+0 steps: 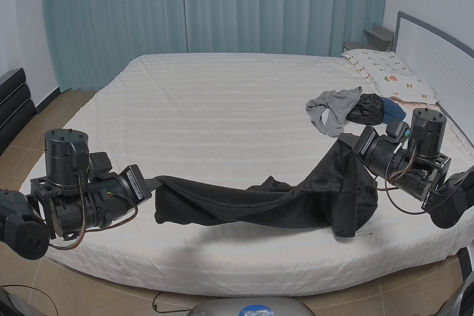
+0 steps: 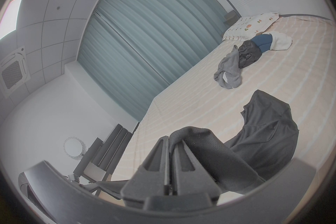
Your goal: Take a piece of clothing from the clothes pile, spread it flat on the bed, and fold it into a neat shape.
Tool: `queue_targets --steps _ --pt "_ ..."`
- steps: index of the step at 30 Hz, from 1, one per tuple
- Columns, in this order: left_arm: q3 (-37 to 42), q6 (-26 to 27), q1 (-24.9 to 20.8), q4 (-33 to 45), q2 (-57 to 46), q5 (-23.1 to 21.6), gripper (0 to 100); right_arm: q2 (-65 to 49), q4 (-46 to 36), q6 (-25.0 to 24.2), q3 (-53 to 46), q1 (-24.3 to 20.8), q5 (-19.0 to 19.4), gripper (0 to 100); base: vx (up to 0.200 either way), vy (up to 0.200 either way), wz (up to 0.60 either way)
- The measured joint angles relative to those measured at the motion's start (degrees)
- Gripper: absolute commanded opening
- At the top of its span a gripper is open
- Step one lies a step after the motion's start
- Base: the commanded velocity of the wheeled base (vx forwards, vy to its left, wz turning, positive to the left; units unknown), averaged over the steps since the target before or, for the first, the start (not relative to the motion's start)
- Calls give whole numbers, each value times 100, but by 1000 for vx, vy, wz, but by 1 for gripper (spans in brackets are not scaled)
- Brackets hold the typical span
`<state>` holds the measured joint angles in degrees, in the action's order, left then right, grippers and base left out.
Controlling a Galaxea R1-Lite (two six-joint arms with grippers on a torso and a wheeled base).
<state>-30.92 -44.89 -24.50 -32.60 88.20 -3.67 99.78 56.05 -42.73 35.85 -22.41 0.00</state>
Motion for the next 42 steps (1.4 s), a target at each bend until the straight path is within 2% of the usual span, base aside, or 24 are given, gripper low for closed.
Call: queue_targets --steps 9,23,34,38,42 --pt "7 0 -18 2 -2 0 0 -44 -6 4 -16 4 0 0 0 0 0" --pt "7 5 -110 59 -201 171 0 -293 -22 34 -102 -39 -5 0 -200 0 0" --pt "-20 440 -418 395 -1045 734 0 -1323 -151 373 -265 -234 -57 0 -18 0 0" --pt "-113 514 -446 553 -1367 794 0 -1805 -600 483 -9 -308 -95 0 0 0 0" --pt "-364 542 -429 945 -1635 818 0 -2242 -1530 562 485 -405 -172 0 0 0 0"
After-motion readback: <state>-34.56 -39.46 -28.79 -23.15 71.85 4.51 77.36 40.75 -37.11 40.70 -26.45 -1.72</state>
